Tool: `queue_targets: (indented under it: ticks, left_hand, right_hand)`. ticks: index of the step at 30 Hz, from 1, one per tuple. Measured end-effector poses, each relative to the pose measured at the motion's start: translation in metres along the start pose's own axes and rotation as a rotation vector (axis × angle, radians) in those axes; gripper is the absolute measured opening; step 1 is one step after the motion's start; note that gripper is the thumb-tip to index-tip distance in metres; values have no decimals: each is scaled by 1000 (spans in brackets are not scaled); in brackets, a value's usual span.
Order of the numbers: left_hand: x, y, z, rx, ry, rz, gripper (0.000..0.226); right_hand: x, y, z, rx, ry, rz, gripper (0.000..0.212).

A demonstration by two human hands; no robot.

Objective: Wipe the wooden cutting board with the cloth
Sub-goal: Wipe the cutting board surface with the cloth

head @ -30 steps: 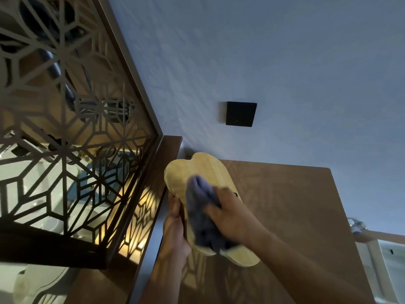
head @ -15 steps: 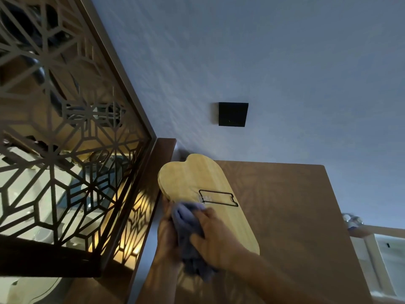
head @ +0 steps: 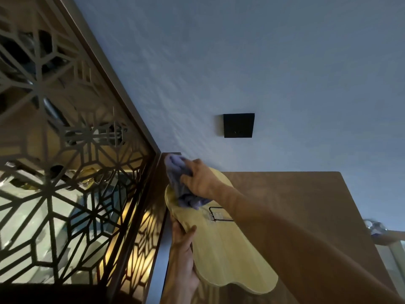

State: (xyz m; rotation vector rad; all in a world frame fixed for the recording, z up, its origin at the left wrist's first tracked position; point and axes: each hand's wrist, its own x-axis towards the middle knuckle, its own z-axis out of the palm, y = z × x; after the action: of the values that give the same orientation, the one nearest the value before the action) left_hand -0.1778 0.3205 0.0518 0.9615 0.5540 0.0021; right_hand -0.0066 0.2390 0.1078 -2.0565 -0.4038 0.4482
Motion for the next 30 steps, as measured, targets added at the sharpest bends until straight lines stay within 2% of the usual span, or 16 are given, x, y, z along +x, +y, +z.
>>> queue_targets:
  ticks: [2, 5, 9, 11, 14, 17, 20, 22, 25, 28, 30]
  left_hand:
    - [3, -2, 0, 7, -36, 15, 88]
    - [8, -3, -5, 40, -64, 0, 92]
    - [8, -4, -10, 78, -74, -38, 96]
    - [7, -2, -10, 94, -75, -42, 96]
    - [6, -1, -9, 116, -57, -43, 89]
    - [4, 0, -7, 91, -74, -42, 89]
    - [4, 1, -7, 80, -104, -32, 88]
    - [3, 1, -7, 98, -105, -25, 86]
    - [3, 1, -7, 115, -86, -26, 85]
    - [4, 2, -9, 123, -72, -35, 92]
    - [4, 3, -9, 148, -59, -33, 93]
  right_hand:
    - [16, 20, 11, -51, -22, 24, 47]
    - [26, 63, 8, -223, 32, 116, 50]
    - [11, 128, -9, -341, 63, 428, 48]
    - [-3, 150, -20, -431, 40, 510, 44]
    - [-8, 140, -32, -560, 101, 423, 40]
    - [0, 93, -29, -341, 216, 200, 50]
    - [7, 53, -13, -170, 111, -62, 52]
    - [9, 49, -1, -178, -10, -84, 52]
    - [11, 74, 7, -278, -13, 35, 56]
    - [11, 114, -6, -361, 61, 297, 51]
    - [5, 135, -19, -424, 20, 447, 48]
